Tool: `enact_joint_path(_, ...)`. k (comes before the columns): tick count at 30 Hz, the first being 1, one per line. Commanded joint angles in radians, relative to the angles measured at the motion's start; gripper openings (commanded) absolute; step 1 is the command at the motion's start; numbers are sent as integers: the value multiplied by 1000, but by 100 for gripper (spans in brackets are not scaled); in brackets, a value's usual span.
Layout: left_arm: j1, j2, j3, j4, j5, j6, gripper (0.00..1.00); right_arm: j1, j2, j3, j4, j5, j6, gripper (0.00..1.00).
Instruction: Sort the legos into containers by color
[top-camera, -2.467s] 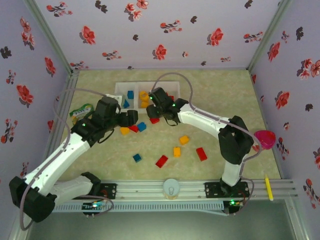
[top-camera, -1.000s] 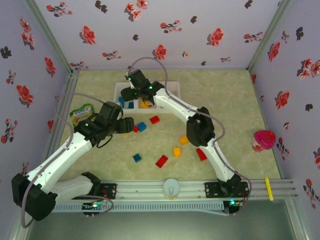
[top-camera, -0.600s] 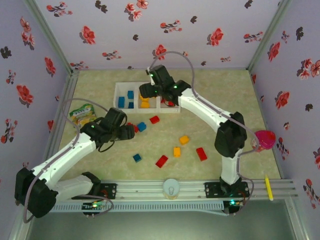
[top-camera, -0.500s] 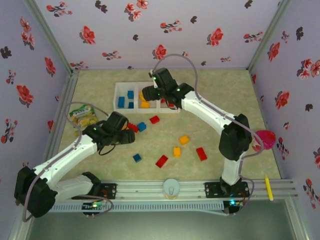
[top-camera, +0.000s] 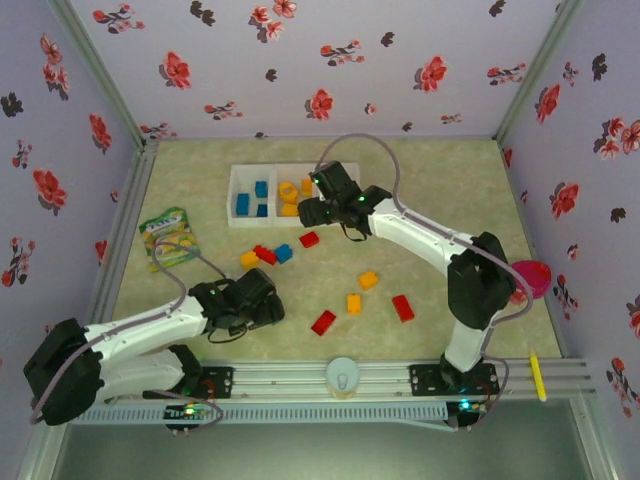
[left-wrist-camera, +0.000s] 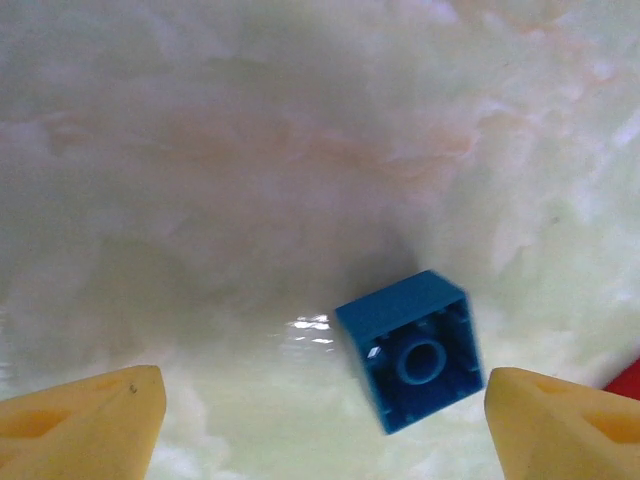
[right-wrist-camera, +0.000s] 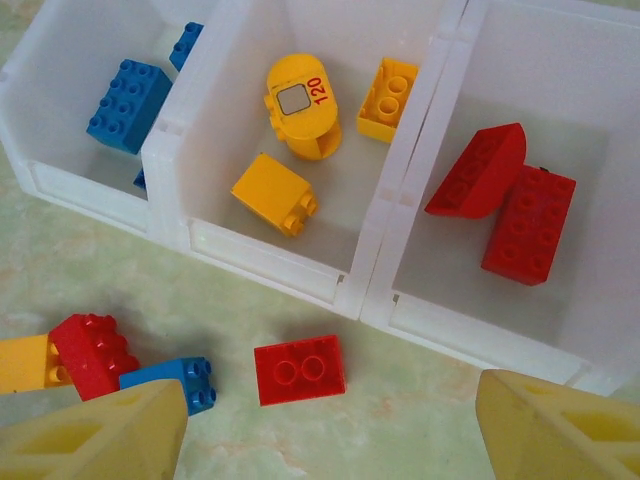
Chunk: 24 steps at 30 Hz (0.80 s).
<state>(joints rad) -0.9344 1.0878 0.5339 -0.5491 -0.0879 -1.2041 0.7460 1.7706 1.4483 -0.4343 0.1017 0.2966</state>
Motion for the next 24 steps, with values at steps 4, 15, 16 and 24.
enact_joint_path(4, -9, 61, 0, 134, 15, -77, 85, -7, -59, -29, 20, 21, 18, 77)
enact_joint_path(15, -13, 181, 68, 107, 31, -42, 67, -16, -94, -66, 29, 24, 12, 77)
enact_joint_path(16, -15, 191, 75, 102, 29, -38, 64, -17, -97, -70, 30, 24, 12, 77)
enact_joint_path(24, -23, 255, 118, 74, 29, -11, 46, -28, -110, -92, 32, 19, 14, 77)
